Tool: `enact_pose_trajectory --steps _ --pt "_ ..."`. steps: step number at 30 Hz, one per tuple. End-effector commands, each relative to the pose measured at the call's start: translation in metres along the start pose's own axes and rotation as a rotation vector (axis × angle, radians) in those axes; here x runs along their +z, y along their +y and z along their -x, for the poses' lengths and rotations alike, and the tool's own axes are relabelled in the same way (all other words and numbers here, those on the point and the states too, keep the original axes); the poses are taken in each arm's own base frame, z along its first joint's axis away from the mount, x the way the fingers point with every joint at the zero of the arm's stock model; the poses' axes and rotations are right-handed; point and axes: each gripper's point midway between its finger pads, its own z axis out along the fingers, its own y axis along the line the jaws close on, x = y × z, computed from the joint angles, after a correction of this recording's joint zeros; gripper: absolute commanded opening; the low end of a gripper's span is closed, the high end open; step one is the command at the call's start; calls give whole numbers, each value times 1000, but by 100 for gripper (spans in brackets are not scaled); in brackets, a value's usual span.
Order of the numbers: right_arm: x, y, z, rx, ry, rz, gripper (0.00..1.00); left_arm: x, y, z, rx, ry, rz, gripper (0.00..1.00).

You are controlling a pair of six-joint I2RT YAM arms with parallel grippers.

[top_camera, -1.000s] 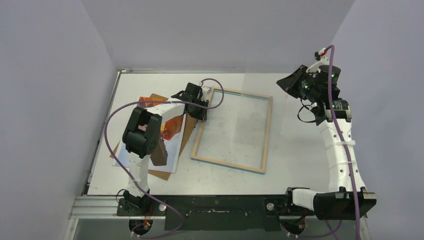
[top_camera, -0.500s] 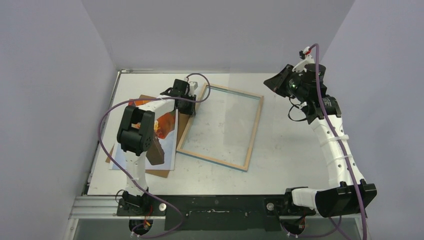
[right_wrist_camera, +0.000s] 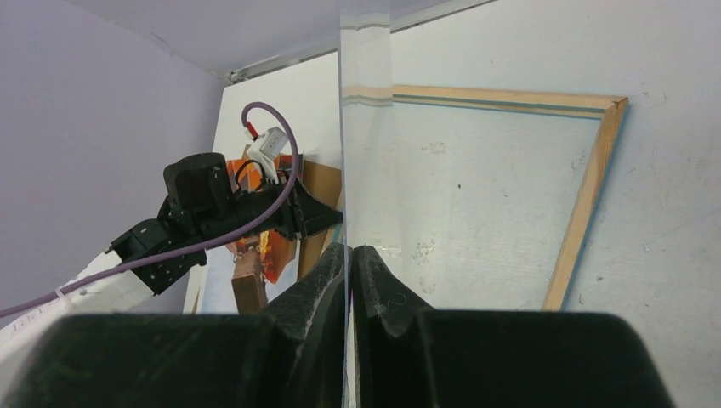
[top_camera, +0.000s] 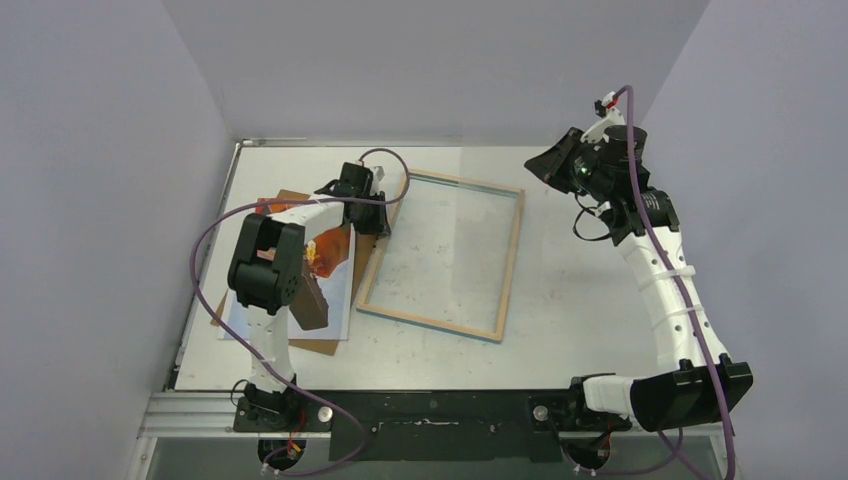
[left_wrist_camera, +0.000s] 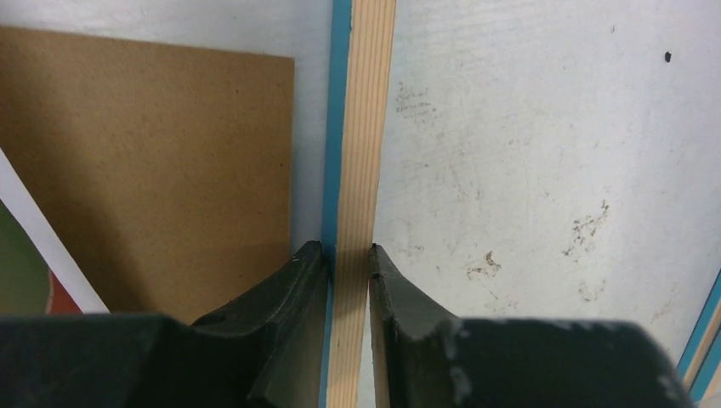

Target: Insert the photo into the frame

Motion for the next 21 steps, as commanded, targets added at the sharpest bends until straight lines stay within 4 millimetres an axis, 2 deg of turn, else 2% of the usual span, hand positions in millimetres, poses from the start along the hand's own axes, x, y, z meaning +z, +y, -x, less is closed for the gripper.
enact_pose_trajectory --steps 1,5,11,12,16,19,21 --pt "-7 21 30 -31 -91 41 5 -6 -16 -22 -74 49 -23 13" --pt "-7 21 29 -28 -88 43 5 -4 -22 -26 -64 30 -3 13" --pt "-4 22 27 -24 -75 49 5 -6 -30 -20 -126 -6 -29 13" --pt "-4 22 26 -21 -71 51 5 -8 -34 -18 -141 -4 -50 15" --pt "-2 27 25 -7 -63 70 5 -29 -45 -8 -173 -9 -122 39" --pt "2 35 22 -3 -45 86 5 -57 -44 13 -186 -73 -171 52" --pt "6 40 19 -1 -35 84 5 -82 -43 35 -188 -129 -224 61"
